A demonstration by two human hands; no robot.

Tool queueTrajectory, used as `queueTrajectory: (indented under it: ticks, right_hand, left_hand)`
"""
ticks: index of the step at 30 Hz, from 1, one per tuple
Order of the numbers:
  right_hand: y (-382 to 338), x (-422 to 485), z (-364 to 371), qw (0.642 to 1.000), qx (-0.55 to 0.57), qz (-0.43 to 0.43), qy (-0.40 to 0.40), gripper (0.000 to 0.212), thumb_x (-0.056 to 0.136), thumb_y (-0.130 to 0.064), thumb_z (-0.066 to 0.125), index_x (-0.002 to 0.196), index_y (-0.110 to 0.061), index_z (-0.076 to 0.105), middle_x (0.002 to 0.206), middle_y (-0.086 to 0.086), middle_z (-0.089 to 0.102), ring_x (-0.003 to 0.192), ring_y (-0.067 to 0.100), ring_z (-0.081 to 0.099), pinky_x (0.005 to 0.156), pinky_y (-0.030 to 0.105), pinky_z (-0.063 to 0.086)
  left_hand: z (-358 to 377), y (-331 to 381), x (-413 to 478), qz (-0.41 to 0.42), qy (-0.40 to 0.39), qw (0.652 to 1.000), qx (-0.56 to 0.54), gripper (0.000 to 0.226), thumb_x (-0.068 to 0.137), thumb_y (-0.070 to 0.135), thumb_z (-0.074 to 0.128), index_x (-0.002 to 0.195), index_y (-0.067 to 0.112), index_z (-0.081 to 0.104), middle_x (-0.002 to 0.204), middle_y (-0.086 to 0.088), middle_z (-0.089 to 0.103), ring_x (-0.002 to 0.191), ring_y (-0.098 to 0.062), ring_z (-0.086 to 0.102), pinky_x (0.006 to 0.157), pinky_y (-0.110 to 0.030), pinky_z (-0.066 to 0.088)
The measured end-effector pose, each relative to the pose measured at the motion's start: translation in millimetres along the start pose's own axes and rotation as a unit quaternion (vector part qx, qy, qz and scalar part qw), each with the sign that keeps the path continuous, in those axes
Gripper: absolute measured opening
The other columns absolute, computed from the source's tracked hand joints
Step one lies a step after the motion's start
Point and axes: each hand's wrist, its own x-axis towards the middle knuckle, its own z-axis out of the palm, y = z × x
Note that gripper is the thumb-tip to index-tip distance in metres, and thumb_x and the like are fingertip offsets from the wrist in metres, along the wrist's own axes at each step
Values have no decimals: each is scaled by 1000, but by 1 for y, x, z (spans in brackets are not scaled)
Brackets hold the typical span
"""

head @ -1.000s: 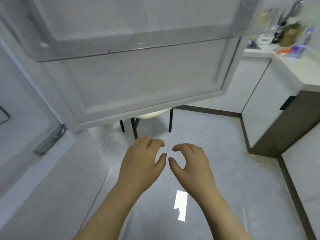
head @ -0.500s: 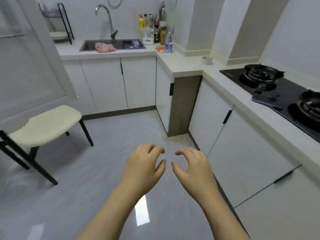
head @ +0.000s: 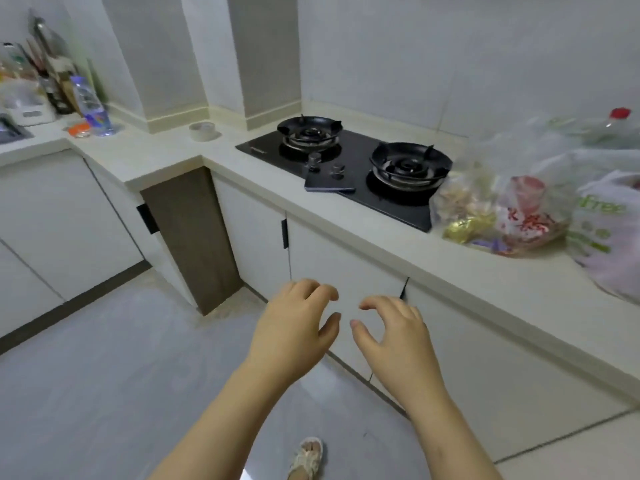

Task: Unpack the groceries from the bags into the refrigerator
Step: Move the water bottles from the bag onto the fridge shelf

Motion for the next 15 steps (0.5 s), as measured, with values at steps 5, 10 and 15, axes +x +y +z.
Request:
queueTrajectory:
  ticks: [5,10,15]
  right_hand:
    - [24,58,-16,996,-22,56,63,26,89,-35,55,115,-29,56,116,-17,52,114,5,39,98,22,33]
    - [40,122,-29,989,-27,84,119,24,88,-31,56,112,-27,57,106,-21,46,102,1,34,89,19,29]
    - [57,165,-46,976,-41,123,174,22,88,-31,58,110,-28,57,106,-20,46,98,-2,29,88,18,27]
  left_hand:
    - [23,4,84,73,-24,997,-27,32,93,35,50,122,22,56,121,5,55,113,-14,47,89,-24,39]
    - [42,3,166,133,-31,989,-52,32,93,35,48,123,23,54,121,7,53,111,-12,45,86,-21,38]
    - [65,11,232,193,-36,978,-70,26,88,31,56,109,18,64,107,1,61,99,-23,55,77,-30,44]
